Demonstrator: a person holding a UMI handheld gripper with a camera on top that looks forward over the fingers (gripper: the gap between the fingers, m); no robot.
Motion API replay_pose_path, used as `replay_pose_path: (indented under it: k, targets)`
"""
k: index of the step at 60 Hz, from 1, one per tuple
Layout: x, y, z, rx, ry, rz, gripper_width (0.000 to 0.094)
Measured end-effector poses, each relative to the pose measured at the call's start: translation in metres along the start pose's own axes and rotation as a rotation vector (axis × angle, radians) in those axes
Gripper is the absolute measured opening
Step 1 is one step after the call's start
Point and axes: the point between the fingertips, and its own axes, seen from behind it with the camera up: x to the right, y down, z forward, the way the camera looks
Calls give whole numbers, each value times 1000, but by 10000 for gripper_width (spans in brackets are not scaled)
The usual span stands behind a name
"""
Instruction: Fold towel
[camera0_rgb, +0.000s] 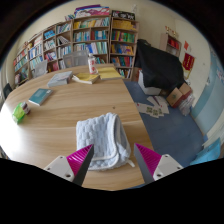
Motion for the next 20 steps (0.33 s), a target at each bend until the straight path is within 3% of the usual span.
replay_pose_path:
  k: [12,20]
  targets:
    - [-39,28,-118,67,-43,59,843]
    - [-50,64,-179,58,-60,85,845]
